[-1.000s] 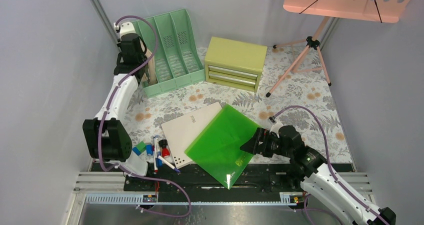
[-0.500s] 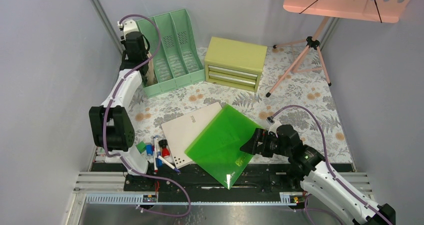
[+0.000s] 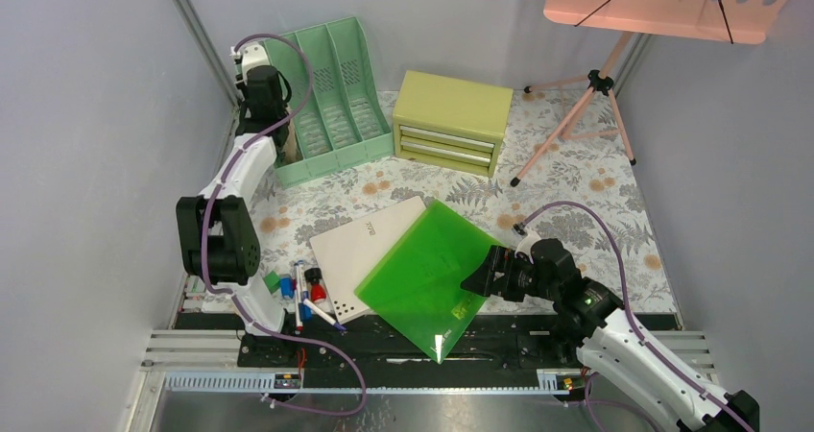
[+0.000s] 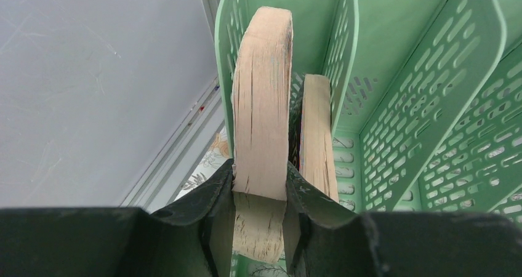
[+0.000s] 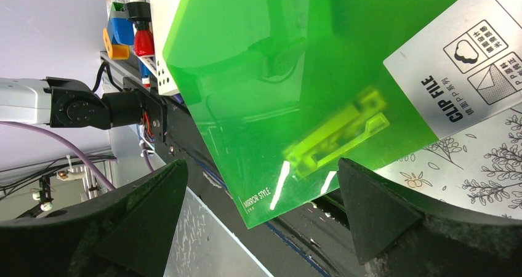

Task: Organize the desk
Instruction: Place the book in the storage box.

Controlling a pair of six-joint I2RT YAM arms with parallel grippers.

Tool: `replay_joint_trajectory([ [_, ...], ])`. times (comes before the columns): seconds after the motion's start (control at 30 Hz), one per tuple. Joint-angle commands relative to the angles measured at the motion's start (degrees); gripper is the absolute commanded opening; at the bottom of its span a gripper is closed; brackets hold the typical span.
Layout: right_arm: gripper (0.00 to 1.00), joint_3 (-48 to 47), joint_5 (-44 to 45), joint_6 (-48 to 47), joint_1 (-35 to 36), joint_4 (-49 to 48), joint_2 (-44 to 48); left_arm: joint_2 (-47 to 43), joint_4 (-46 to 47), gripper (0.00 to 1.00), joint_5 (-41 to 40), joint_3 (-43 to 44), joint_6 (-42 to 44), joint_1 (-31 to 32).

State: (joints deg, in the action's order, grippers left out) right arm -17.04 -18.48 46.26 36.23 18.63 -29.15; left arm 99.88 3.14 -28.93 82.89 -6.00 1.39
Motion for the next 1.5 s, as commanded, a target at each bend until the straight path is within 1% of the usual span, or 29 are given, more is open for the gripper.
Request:
replay_joint_trajectory([
  [0.0,0.99,-2.6,1.4,-1.2,0.1,-0.2,-0.5,-1.0,6.9,0.04,-1.3,-0.3,-0.7,0.0],
  [0.03,0.99,-2.6,1.3,-1.2,0.1,-0.2,-0.5,-1.2,7.0,0.07,-1.3,-0.4,-0.6,0.0],
  [0.1,0.99,-2.6,1.3,-1.1,0.2,-0.2,-0.5,-1.7,7.0,0.25,-1.3,-0.7,-0.2,0.0],
  [0.2,0.99,-2.6,1.3,-1.2,0.1,-0.3,-0.4,-2.8,7.0,0.47,-1.6,-1.0,-0.7,0.0],
  [0.33,0.99,-2.6,1.3,-0.9,0.1,-0.2,-0.3,-4.3,6.6,0.6,0.6,-1.1,-1.8,0.1],
  [0.47,0.99,-2.6,1.1,-0.8,0.1,-0.2,-0.3,-6.2,4.7,0.67,0.3,-1.0,-3.7,0.0],
  [0.63,0.99,-2.7,1.2,-0.5,0.1,-0.2,-0.3,-10.5,3.7,0.76,2.5,-2.9,-5.2,0.0],
  [0.8,0.99,-2.8,1.0,0.0,0.1,-0.2,-0.4,-16.2,3.1,0.83,5.8,-7.5,-6.9,0.0],
  [0.9,0.99,-2.8,0.9,0.3,0.1,-0.2,-0.3,-19.8,1.6,0.88,10.0,-10.3,-8.5,0.0],
  [1.03,0.99,-2.9,0.6,0.9,0.1,-0.2,0.1,-24.2,-2.5,0.92,17.8,-13.1,-11.7,0.0],
  [1.17,0.99,-2.5,0.4,1.9,0.1,-0.2,1.4,-27.7,-9.1,0.96,24.6,-14.4,-14.3,0.0],
  [1.3,0.99,-1.2,0.6,4.0,0.2,-0.2,3.6,-30.7,-16.8,0.98,27.9,-16.2,-17.0,0.0],
  [1.37,0.99,-0.2,0.8,5.0,0.1,-0.2,4.8,-32.6,-20.6,0.99,28.6,-18.6,-18.1,-0.1],
  [1.47,0.99,1.3,0.6,6.5,0.1,0.2,6.4,-36.3,-23.2,0.99,33.7,-22.9,-19.6,0.0],
])
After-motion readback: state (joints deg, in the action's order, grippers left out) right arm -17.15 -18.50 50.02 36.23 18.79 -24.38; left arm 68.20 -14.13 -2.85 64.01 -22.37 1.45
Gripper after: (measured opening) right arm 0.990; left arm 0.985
